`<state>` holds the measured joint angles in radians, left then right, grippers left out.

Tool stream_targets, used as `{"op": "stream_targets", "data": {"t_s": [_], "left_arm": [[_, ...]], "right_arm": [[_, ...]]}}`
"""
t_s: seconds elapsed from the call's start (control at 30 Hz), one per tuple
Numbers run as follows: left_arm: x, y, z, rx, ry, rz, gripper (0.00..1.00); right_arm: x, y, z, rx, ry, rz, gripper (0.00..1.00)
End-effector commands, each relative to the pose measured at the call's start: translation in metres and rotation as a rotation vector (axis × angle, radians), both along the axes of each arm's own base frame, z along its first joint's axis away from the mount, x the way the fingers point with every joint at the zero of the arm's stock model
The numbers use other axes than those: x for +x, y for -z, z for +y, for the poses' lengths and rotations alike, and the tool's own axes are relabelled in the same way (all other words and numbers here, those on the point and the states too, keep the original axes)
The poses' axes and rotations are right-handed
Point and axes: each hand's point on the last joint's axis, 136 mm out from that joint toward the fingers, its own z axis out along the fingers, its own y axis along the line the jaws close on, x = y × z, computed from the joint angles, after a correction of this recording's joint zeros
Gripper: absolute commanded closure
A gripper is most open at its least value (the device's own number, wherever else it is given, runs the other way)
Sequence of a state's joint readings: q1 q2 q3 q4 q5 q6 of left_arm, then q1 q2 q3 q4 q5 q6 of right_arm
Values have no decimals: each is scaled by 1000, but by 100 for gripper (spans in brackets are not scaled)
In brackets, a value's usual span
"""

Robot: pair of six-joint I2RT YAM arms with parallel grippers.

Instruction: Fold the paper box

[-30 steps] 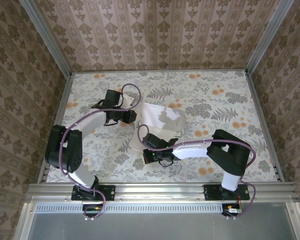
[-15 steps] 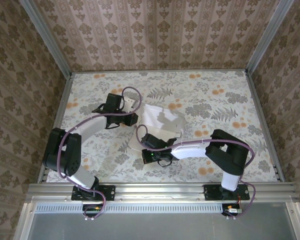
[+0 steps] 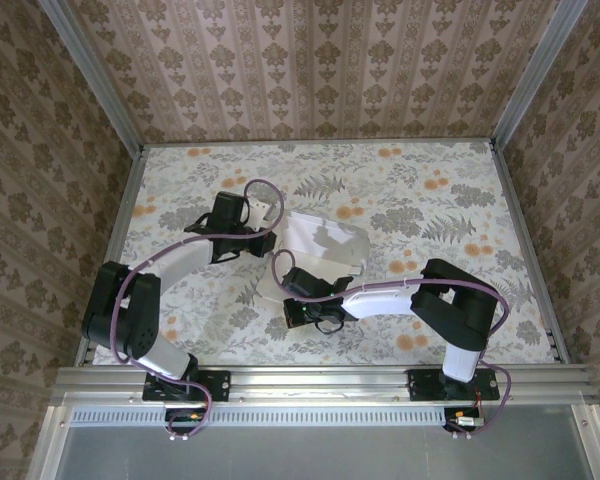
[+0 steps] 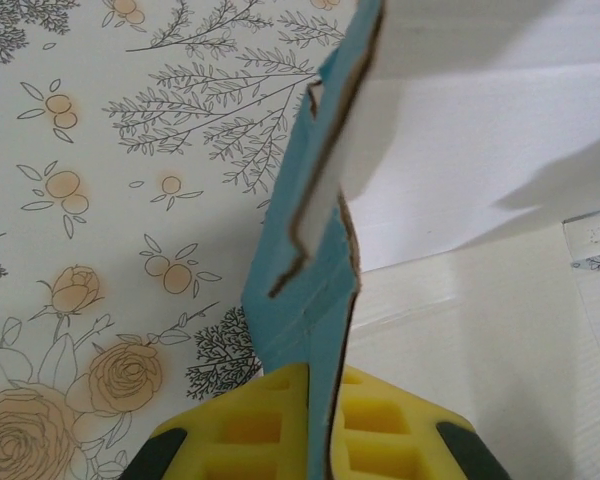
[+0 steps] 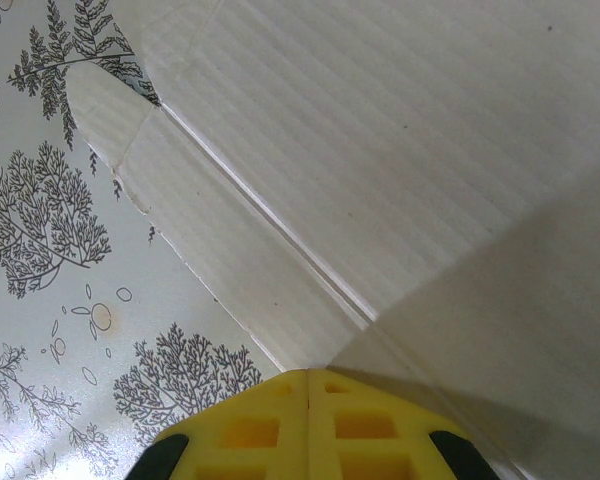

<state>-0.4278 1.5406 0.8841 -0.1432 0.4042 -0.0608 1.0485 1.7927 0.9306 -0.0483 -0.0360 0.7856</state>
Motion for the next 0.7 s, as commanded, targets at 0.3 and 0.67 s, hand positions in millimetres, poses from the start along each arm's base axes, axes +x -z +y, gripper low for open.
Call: {"op": "stream_targets", "data": {"t_s": [0.3,0.67], "left_arm": [[-53,69,33,164,-104,277,93],[-61,74,44,206,-145,308,93]], "right_arm": [[-3,14,-11,-69,9,7,100],[-2,12,-10,-59,11,2,100]]}}
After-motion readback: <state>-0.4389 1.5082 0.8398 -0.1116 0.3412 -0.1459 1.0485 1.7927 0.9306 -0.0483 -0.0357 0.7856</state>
